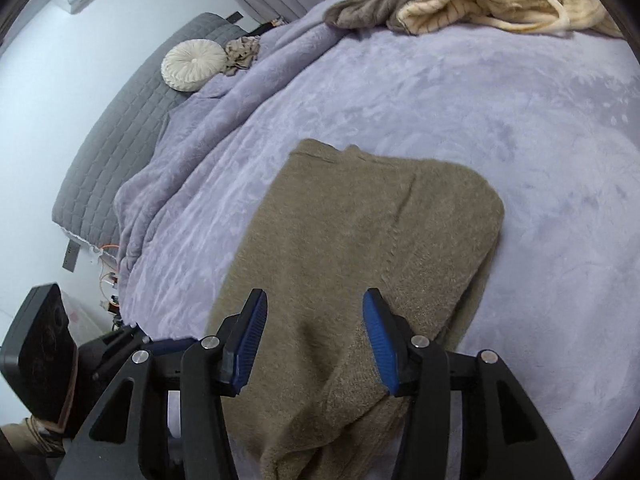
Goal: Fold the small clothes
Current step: 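Press the folded sweater flat with both open grippers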
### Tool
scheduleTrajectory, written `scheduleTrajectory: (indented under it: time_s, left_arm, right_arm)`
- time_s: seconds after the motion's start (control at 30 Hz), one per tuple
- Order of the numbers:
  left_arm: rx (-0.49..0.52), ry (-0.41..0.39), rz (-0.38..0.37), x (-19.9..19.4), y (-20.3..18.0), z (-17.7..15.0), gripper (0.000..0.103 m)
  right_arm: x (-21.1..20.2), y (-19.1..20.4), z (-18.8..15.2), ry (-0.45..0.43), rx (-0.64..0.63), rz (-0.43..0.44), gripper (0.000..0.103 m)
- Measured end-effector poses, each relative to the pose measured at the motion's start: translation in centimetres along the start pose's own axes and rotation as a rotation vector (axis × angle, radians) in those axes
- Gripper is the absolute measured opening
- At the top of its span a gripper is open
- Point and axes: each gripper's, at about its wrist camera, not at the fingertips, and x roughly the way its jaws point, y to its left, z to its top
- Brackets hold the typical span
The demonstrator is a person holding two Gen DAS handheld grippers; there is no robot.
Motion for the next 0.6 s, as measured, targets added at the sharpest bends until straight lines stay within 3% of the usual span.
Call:
scheduleTrajectory:
  time_s: [0.1, 0.2, 0.33, 0.43, 0.6]
  left_arm:
    - [-0.013, 0.043, 0.100, 2.6, 1.4, 0.0, 0.084]
    - [-0.056, 0.071, 0.045, 3.2, 2.6, -0.4, 0.084]
    - [-0.038, 0.031, 0.054, 1.9, 2.6, -0.7, 0.084]
    - [-0.006, 0.014, 0.081, 1.5, 2.1, -1.3, 0.084]
    - [0.014, 0.003, 0.089, 1.6, 2.2, -2.1, 0.084]
  right_arm:
    - [0.5, -2.4, -1.0, 0.002, 0.079, -0.008, 0.045]
    - [0.0, -3.1, -1.4, -0.014, 0.133, -0.024, 0.044]
    - [-1.5, 0.1, -2.2, -0.031, 0.053, -0.136, 0.047]
    - [-2.5, 3.0, -3.8, -0.050, -0.001, -0.098, 0.051]
    - [-2.1, 6.3, -7.4, -0.049, -0.069, -0.116, 0.052]
